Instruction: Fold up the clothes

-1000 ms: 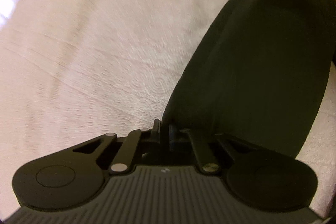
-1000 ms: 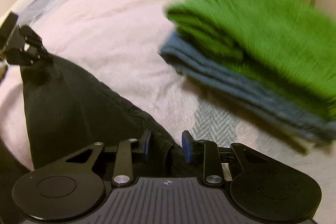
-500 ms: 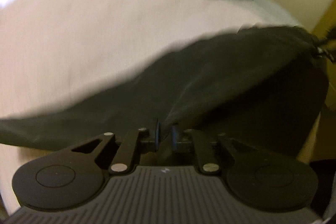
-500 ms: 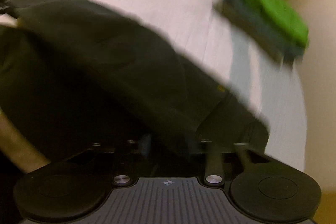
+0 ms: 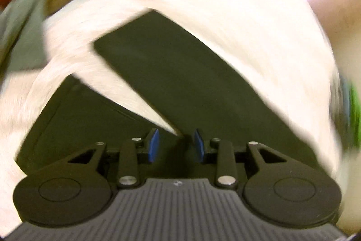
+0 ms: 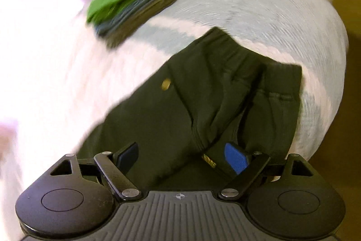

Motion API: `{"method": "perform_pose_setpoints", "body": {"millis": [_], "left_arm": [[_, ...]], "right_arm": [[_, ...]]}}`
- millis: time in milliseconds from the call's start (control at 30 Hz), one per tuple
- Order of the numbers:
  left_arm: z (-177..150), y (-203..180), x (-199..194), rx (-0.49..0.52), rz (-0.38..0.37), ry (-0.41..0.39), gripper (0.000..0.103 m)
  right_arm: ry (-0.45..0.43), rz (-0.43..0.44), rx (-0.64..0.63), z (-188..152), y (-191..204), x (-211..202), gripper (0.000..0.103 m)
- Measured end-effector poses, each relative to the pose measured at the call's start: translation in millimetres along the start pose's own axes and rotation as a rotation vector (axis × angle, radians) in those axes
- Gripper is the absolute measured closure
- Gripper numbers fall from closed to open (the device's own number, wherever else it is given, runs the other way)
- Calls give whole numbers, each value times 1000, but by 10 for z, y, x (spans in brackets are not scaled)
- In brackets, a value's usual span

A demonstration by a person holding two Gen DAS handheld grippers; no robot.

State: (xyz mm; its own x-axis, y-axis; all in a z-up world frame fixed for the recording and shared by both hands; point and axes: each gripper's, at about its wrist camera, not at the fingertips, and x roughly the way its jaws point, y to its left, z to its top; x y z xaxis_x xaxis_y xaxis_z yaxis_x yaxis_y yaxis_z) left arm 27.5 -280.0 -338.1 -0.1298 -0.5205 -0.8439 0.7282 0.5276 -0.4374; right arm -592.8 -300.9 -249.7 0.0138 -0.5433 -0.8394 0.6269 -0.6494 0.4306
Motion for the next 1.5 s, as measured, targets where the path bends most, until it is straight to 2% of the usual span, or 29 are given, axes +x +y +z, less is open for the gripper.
{"method": "perform_pose_setpoints", "body": {"millis": [100, 267, 333, 400, 500, 533, 600, 733, 767, 800, 833, 900, 967, 1067, 1133, 1200, 1267, 1367, 1500], "left_arm": [[204, 264, 21, -240, 11, -71, 71], [286, 374, 251, -374, -1, -87, 70], [238, 344, 263, -352, 0, -106, 71], [209, 306, 261, -322, 16, -119, 81], [183, 365, 237, -319, 21, -140, 85], [174, 390, 238, -317, 26, -146, 88], [174, 356, 279, -298, 38, -158, 96], [190, 228, 321, -231, 80, -169, 99], [193, 205, 318, -215, 89, -170, 99], [188, 182, 280, -200, 96, -174, 100], [191, 152, 230, -180, 100, -182, 100], [207, 85, 126, -134, 94, -215, 101], [203, -11, -78, -58, 73, -261, 100], [76, -58, -504, 18, 56, -321, 100], [-74, -26, -778, 40, 54, -350, 100], [-341, 84, -944, 46, 88, -356, 100], [-627, 265, -882, 15, 144, -308, 100], [-936, 548, -564, -89, 224, -218, 100], [-1028, 589, -470, -112, 234, -244, 101]], "right_arm": [[-38, 55, 133, 94, -146, -14, 17], [-76, 119, 300, 196, -386, -40, 17], [-89, 146, 369, 216, -521, -60, 17], [-106, 162, 429, 229, -664, -53, 17], [-126, 186, 470, 318, -817, 6, 17], [-132, 195, 474, 352, -859, 20, 20], [-130, 207, 465, 428, -922, 56, 37], [-63, 146, 415, 552, -981, 272, 38], [-57, 133, 398, 580, -998, 313, 42], [-56, 133, 387, 613, -1020, 337, 76], [-52, 132, 370, 650, -1034, 336, 83], [-37, 110, 308, 723, -1011, 275, 86], [-26, 93, 192, 804, -879, 125, 87], [-37, 111, 42, 912, -711, -191, 88], [-47, 140, 14, 951, -715, -373, 88], [-33, 149, 18, 901, -816, -489, 88], [9, 99, 36, 813, -979, -380, 88], [73, 19, 88, 660, -1223, -142, 88], [68, 34, 114, 619, -1305, -126, 88]]}}
